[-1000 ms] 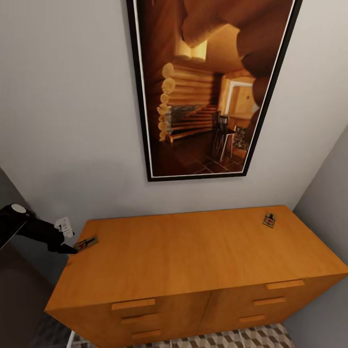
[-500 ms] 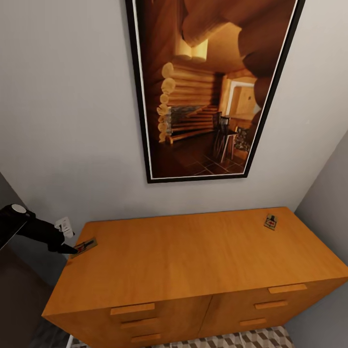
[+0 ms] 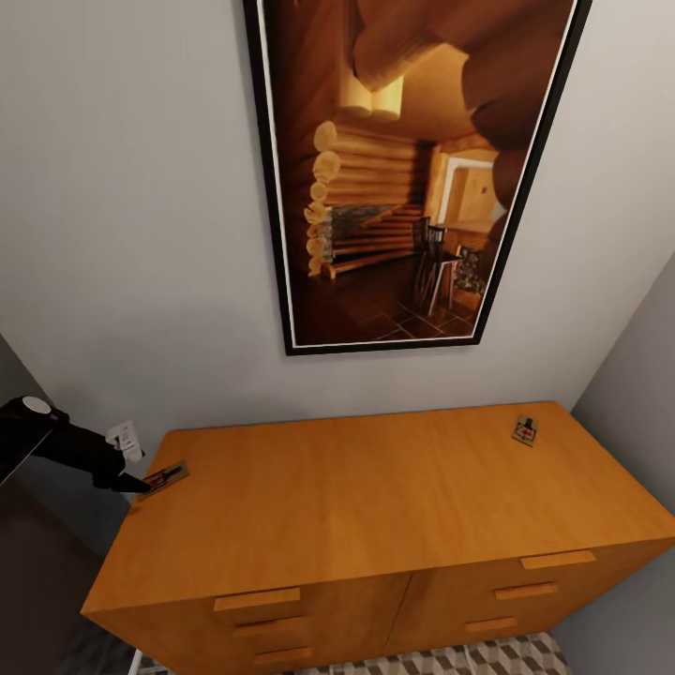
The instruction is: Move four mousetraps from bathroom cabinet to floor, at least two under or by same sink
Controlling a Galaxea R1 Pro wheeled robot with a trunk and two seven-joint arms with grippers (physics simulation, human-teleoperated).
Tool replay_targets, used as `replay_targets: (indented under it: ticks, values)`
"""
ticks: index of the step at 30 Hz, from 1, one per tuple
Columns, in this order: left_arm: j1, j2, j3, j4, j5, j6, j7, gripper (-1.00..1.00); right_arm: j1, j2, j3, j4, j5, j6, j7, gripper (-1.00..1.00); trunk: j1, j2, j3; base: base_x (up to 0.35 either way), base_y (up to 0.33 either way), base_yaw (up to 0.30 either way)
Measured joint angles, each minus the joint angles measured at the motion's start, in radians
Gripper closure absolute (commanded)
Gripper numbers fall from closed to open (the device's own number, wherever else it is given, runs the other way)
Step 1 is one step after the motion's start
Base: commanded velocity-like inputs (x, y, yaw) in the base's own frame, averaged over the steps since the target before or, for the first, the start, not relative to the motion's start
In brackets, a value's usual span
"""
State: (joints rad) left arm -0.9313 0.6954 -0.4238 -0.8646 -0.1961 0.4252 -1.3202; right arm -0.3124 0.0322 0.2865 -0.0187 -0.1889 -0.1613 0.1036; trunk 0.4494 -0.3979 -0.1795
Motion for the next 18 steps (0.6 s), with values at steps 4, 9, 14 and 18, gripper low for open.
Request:
replay_targets:
  ticks: [4,9,14,18]
  values:
    - [0.000,0.000,0.000,0.000,0.000,0.000,0.000,-1.00,0.000,0.000,0.000,0.000,0.000,0.000,0.000,-1.00,0.000,0.000,0.000,0.000,0.080,0.000]
    - [0.000,0.000,0.000,0.000,0.000,0.000,0.000,-1.00,0.000,0.000,0.000,0.000,0.000,0.000,0.000,-1.00,0.000,0.000,0.000,0.000,0.143,0.000]
    - [0.000,0.000,0.000,0.000,0.000,0.000,0.000,-1.00,0.000,0.000,0.000,0.000,0.000,0.000,0.000,-1.00,0.000,0.000,0.000,0.000,0.057,0.000]
    - [0.000,0.000,0.000,0.000,0.000,0.000,0.000,-1.00,0.000,0.000,0.000,0.000,0.000,0.000,0.000,-1.00,0.000,0.000,0.000,0.000,0.020,0.000]
